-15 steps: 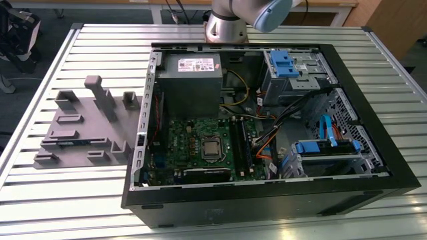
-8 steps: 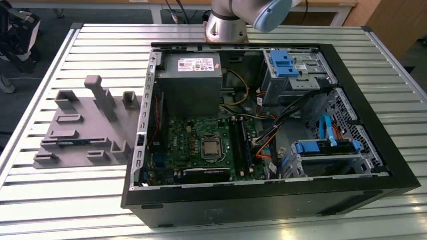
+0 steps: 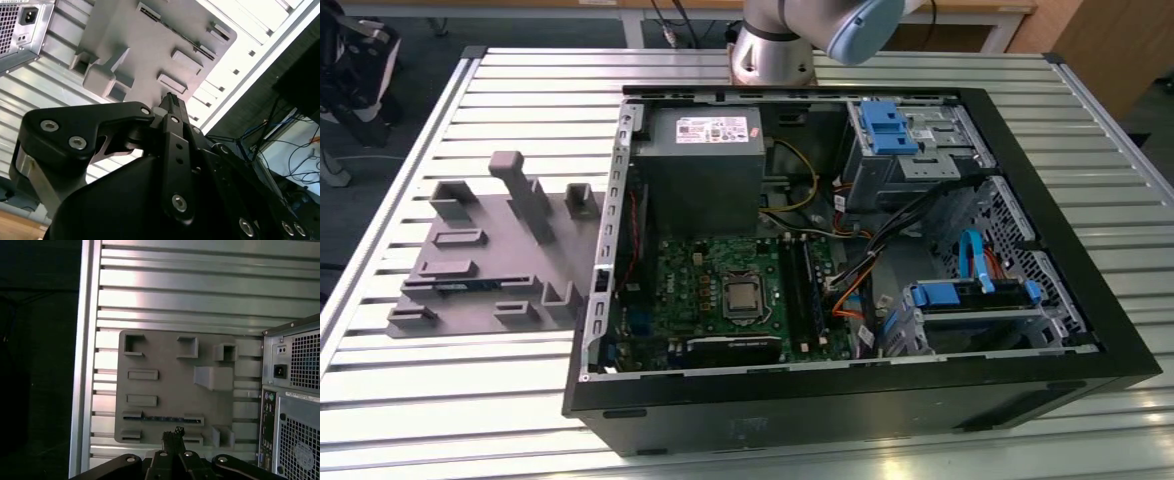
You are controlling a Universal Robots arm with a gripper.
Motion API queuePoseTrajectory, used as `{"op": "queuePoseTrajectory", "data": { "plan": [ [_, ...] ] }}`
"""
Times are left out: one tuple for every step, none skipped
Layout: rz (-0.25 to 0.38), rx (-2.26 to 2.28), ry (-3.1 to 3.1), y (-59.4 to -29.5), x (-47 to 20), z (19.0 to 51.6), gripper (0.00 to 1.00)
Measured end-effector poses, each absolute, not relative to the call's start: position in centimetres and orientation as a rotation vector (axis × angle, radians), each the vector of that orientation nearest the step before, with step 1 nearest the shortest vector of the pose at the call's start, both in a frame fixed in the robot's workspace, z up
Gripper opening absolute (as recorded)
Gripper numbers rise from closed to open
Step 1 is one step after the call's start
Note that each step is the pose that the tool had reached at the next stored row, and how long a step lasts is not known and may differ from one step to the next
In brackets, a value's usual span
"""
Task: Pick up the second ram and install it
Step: 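Pick up the second ram and move it above second insertion slot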
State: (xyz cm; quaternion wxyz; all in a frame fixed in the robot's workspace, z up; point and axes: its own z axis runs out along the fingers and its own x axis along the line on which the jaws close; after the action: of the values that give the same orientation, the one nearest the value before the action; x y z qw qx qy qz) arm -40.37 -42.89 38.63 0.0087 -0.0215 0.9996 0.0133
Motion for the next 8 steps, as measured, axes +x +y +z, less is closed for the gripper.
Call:
{"op": "queuePoseTrajectory", "data": {
  "plan": [
    [0.042,-0.084,3.123,-42.89,-40.39,38.63,0.11],
    [0.042,-0.101,3.123,-42.89,-40.41,38.63,0.11],
    [0.042,-0.117,3.122,-42.9,-40.42,38.63,0.11],
    [0.042,-0.131,3.122,-42.9,-40.44,38.62,0.11],
    [0.042,-0.142,3.121,-42.9,-40.45,38.62,0.11],
    [0.042,-0.155,3.121,-42.9,-40.46,38.62,0.11],
    [0.042,-0.166,3.12,-42.9,-40.47,38.62,0.11],
    [0.042,-0.178,3.12,-42.91,-40.48,38.62,0.11]
  ]
}}
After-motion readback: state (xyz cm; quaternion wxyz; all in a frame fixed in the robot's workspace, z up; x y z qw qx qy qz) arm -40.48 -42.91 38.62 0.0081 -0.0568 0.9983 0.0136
